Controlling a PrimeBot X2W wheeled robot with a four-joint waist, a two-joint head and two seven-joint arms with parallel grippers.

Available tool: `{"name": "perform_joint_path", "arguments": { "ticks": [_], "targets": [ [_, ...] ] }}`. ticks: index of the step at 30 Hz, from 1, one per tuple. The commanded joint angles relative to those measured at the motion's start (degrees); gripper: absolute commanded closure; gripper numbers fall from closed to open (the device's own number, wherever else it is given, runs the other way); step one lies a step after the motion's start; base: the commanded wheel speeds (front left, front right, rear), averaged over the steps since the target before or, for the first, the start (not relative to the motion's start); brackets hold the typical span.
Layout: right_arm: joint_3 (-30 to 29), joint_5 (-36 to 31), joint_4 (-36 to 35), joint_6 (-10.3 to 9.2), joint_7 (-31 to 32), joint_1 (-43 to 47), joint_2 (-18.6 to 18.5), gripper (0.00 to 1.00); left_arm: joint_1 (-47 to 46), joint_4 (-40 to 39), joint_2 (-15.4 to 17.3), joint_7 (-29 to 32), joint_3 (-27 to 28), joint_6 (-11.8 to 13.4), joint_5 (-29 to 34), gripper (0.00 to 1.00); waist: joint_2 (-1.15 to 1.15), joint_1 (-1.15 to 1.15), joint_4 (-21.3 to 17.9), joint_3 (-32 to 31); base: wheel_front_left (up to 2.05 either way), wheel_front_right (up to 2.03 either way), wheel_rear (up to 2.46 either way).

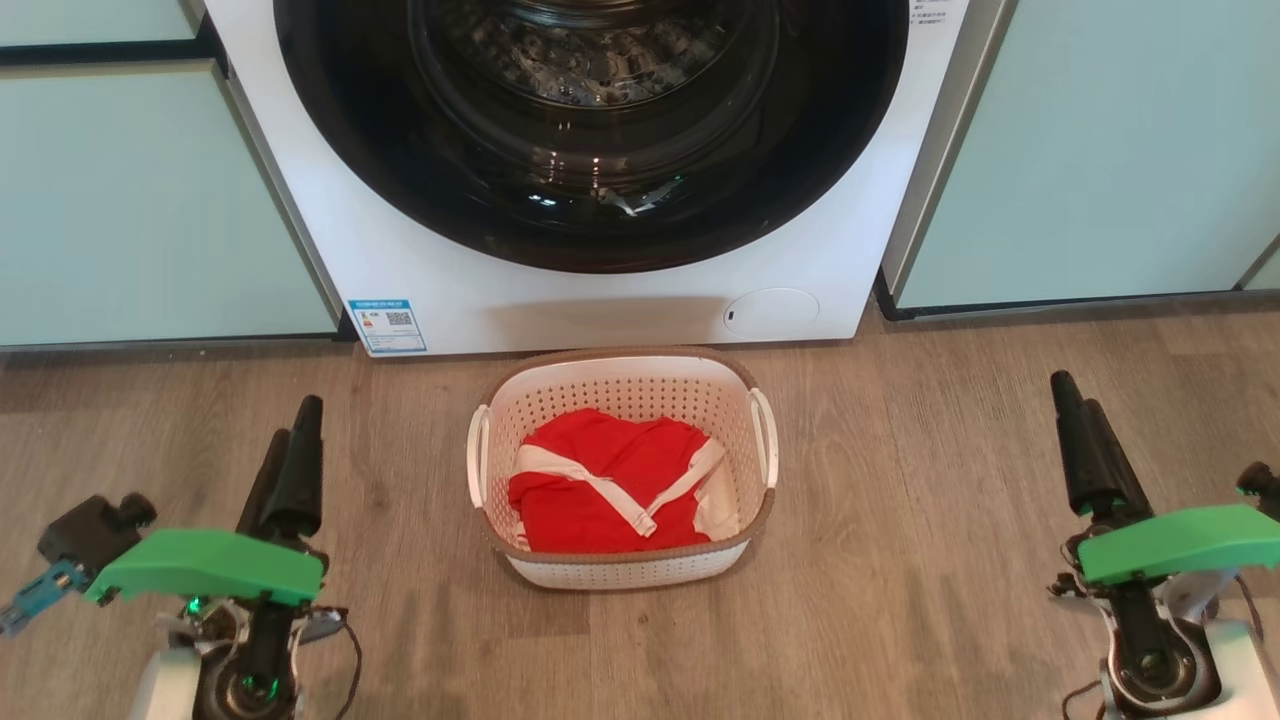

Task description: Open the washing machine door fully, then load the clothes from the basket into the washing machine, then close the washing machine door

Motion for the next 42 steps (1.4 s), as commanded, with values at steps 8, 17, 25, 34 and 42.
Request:
{"name": "perform_joint_path", "arguments": {
  "ticks": [8,17,25,34,42],
  "targets": [
    [0.1,-9.4,-0.7,0.01,-1.4,-3.7,-0.5,0.00,-3.4,-2.5,2.8,-1.9,-1.3,1.7,10.7,0.00,0.00,0.00,0.2,-0.2,0.00,0.00,0.00],
    [-0.1,-16.6,1.2,0.01,-3.0,-4.0,-0.2,0.00,-3.8,-2.8,4.0,-3.4,-3.2,3.5,18.4,0.00,0.00,0.00,0.3,0.0,0.00,0.00,0.00],
    [-0.1,-22.8,2.3,0.01,-4.5,-5.1,-0.2,0.00,-4.9,-2.0,4.8,-4.7,-4.3,4.7,23.7,0.00,0.00,0.00,0.3,0.7,0.00,0.00,0.00],
    [0.0,-30.0,3.2,0.00,-6.0,-6.7,0.2,0.00,-6.6,-0.8,5.4,-6.1,-4.8,6.6,29.6,0.00,0.00,0.00,0.4,1.6,0.00,0.00,0.00],
    [0.5,-34.9,3.6,0.00,-7.1,-7.5,0.5,0.00,-7.4,-0.5,5.9,-7.3,-5.1,7.7,33.9,0.00,0.00,0.00,0.5,1.9,0.00,0.00,0.00]
  ]
}}
